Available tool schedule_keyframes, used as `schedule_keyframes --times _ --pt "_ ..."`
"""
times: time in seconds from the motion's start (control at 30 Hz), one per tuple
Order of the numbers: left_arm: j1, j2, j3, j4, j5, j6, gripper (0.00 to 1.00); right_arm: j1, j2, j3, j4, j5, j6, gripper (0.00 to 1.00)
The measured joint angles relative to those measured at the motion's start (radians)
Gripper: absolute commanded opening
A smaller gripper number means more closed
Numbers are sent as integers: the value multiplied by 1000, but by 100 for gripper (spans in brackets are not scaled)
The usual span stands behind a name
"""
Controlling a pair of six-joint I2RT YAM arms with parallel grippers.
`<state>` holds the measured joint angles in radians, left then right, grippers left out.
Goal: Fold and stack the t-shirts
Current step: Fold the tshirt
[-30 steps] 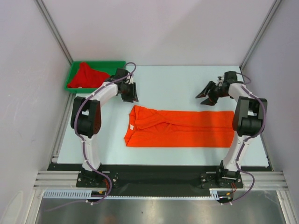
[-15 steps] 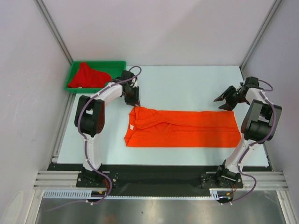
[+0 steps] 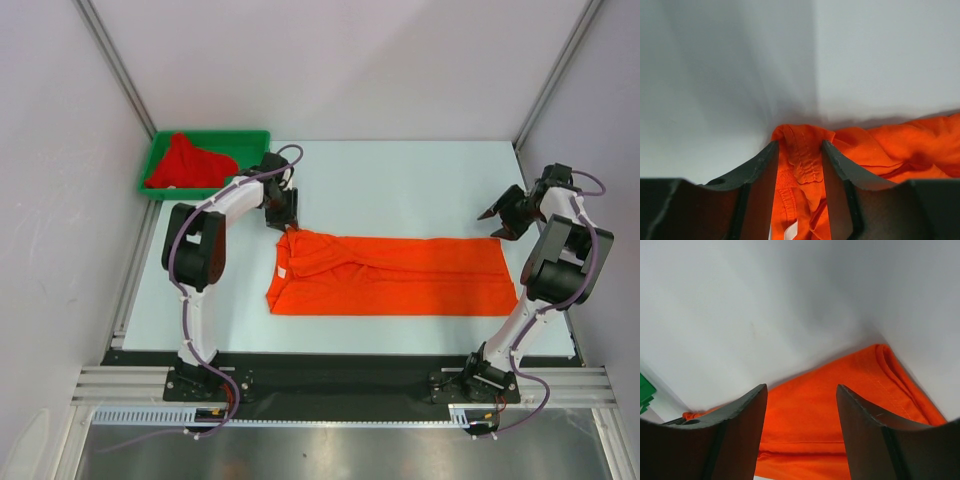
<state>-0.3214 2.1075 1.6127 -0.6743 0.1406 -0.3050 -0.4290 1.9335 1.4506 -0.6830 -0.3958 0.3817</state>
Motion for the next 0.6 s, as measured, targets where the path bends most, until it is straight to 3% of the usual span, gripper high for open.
schedule_keyframes --times 0.17,0.43,0.6 --pt "0 0 0 -8 1 0 44 -8 12 0 -8 18 -10 64" --pt "0 0 15 -24 -3 1 18 -22 25 3 -15 60 -29 64" --pt "0 0 31 -24 -16 3 11 -27 50 39 -23 113 -48 64"
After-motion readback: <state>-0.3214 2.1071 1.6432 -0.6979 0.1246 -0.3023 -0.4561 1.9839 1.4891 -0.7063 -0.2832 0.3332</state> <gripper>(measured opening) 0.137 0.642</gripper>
